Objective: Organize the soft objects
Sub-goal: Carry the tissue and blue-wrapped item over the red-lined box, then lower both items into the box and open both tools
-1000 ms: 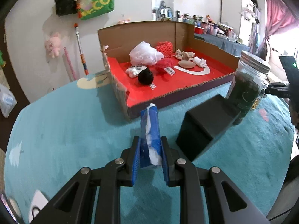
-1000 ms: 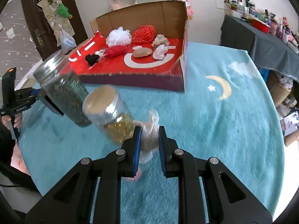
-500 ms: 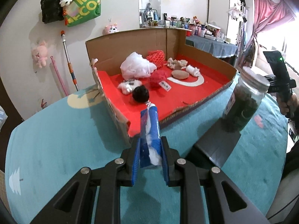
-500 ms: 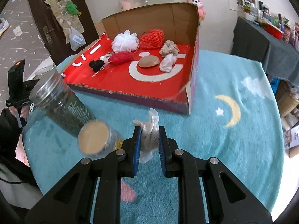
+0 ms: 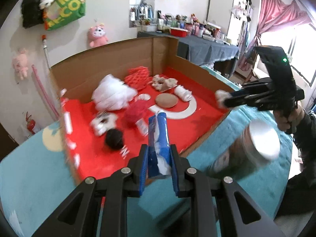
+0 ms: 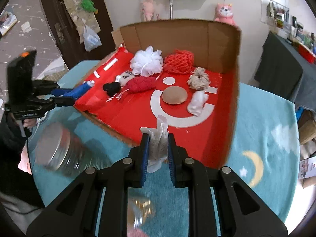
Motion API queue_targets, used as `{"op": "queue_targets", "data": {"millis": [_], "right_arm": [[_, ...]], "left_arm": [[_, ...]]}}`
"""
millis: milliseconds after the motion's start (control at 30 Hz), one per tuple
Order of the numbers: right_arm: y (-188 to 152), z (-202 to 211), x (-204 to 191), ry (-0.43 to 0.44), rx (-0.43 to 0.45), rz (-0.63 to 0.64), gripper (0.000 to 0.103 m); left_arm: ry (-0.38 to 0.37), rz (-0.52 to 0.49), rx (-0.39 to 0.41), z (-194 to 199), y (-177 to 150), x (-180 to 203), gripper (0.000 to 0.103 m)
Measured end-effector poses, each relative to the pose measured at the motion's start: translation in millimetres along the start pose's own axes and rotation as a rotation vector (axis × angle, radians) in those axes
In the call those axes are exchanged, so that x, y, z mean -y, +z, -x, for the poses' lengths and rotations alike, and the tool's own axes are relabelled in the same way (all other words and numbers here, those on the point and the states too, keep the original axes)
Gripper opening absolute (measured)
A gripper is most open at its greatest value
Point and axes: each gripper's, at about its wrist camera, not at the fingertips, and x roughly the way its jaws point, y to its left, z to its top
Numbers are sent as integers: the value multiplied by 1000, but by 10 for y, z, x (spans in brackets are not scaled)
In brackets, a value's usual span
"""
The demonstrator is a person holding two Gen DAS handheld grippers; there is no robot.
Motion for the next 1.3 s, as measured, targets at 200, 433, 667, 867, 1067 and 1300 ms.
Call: {"op": "queue_targets", "data": {"millis": [200, 433, 667, 867, 1067, 1300], "right_arm": [[289, -460, 85, -32, -136, -17, 17], [411, -681, 151, -24, -201, -26, 17], [421, -838, 210, -20, -249, -37, 17], [423, -923, 193, -32, -273, -14, 18], [446, -960, 176, -40, -278, -20, 20], [443, -961, 147, -63, -275, -42, 21]], "left_arm": [[6, -48, -139, -545, 434, 180, 23], [-6, -60, -247, -1002, 589, 171, 24], [31, -81, -310, -1232, 598, 190, 24], [39, -96, -321, -1290, 583, 240, 28], [54, -101, -297, -1264, 610, 267, 54], [70, -19, -231, -961, 587, 163, 73]]}}
